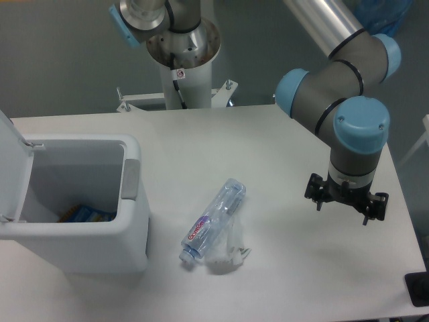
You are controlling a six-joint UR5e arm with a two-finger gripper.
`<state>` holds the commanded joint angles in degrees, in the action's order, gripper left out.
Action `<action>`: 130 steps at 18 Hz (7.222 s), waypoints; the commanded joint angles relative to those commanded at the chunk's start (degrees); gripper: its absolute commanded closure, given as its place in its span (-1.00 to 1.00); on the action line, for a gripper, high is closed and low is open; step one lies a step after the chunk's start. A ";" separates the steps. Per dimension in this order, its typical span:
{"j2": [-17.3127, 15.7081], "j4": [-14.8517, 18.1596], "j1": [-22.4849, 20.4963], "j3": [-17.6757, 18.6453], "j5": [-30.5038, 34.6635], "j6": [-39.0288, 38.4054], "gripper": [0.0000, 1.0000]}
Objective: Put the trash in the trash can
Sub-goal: 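Move the gripper toward the crumpled white wrapper beside the bottle, then lower the gripper and close it on the white wrapper, then lift the wrapper and carry it over the white trash bin, then open the gripper to drop the wrapper into the bin, then move the gripper over the clear plastic water bottle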
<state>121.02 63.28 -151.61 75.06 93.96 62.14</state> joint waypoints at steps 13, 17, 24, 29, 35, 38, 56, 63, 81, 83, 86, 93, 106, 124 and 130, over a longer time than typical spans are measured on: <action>-0.09 -10.02 3.51 9.32 -0.61 -3.07 -1.00; 0.44 -10.02 4.92 9.32 -1.14 -3.43 -1.00; 2.90 -9.84 10.28 8.53 -1.14 -9.56 -1.00; 4.04 -9.67 13.27 8.44 -1.23 -15.03 -1.00; 5.18 -9.67 16.17 9.05 -0.97 -17.58 -0.90; 6.15 -9.58 16.70 8.97 -1.05 -18.10 -0.21; 2.29 -9.32 6.77 8.17 -13.79 -17.40 1.00; -0.35 -9.32 5.10 2.38 -25.56 -23.80 1.00; -17.75 -9.41 16.86 2.29 -39.46 -46.93 1.00; -18.45 -9.41 18.80 2.72 -39.20 -48.07 1.00; -18.72 -9.32 21.18 3.95 -38.85 -49.39 1.00; -18.98 -9.58 22.59 5.71 -38.76 -47.99 -0.99; -14.68 -9.84 7.92 5.45 -38.41 -41.14 -1.00; -8.80 -5.01 12.74 20.92 -21.97 -16.08 -1.00; -7.47 -4.66 16.08 24.78 -15.48 -10.91 -1.00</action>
<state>113.56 58.62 -135.53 99.83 78.48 51.23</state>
